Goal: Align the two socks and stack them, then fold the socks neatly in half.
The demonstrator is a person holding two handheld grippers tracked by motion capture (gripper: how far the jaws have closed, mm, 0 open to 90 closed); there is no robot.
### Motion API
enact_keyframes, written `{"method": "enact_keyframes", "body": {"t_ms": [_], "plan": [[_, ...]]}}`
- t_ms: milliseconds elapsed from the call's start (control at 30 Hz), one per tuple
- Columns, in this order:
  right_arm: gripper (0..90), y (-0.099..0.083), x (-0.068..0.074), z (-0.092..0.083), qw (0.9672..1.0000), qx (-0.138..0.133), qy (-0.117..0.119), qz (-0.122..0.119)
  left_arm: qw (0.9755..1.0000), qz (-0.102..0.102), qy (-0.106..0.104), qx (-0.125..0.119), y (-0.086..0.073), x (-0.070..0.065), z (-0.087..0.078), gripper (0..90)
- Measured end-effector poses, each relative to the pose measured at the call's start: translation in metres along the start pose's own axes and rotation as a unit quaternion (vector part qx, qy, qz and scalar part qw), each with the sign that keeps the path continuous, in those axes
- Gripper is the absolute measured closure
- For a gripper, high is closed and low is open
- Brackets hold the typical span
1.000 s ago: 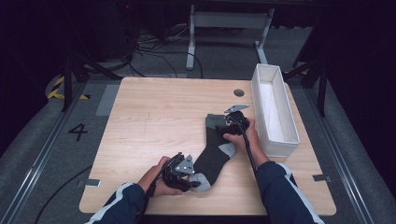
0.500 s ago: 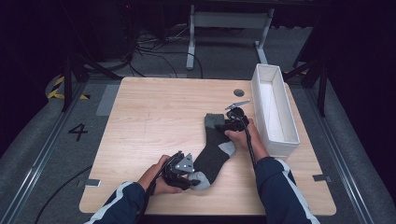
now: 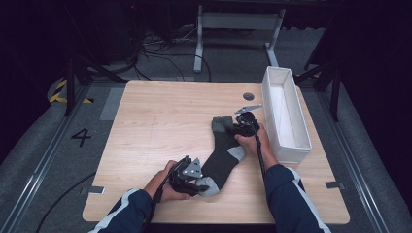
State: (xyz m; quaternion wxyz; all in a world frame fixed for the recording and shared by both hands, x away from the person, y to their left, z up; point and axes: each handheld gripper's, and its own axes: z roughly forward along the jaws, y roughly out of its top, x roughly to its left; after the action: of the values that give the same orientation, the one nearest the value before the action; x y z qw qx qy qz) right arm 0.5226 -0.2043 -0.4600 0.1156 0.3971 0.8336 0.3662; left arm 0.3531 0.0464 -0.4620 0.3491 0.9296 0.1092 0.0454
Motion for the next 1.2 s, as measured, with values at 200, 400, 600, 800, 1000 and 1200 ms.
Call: {"method": "enact_keyframes", "body": {"t_ms": [200,400,600,800,1000,1200], "plan": [[75.3,0.006,0.004,-0.009,0.9994,-0.022,-0.019,-0.02,0.9999,-0.007,0.008,-0.002,0.001,0.003,0.001,51.3],[75.5,0.009,0.006,-0.017,0.9988,-0.037,-0.024,-0.024,0.9999,-0.013,0.01,-0.003,0.001,0.007,0.002,51.3],[75.9,0.016,0.005,-0.025,0.9972,-0.059,-0.032,-0.034,0.9996,-0.019,0.018,-0.01,0.003,0.017,0.005,51.4],[75.9,0.017,0.008,-0.028,0.9961,-0.066,-0.038,-0.044,0.9995,-0.027,0.015,-0.011,0.003,0.02,0.006,51.5],[75.8,0.016,0.016,-0.043,0.9938,-0.085,-0.035,-0.062,0.9993,-0.032,0.016,-0.012,0.003,0.02,0.006,51.6],[75.7,0.014,0.025,-0.054,0.991,-0.1,-0.028,-0.084,0.999,-0.04,0.015,-0.014,0.002,0.02,0.006,51.6]]}}
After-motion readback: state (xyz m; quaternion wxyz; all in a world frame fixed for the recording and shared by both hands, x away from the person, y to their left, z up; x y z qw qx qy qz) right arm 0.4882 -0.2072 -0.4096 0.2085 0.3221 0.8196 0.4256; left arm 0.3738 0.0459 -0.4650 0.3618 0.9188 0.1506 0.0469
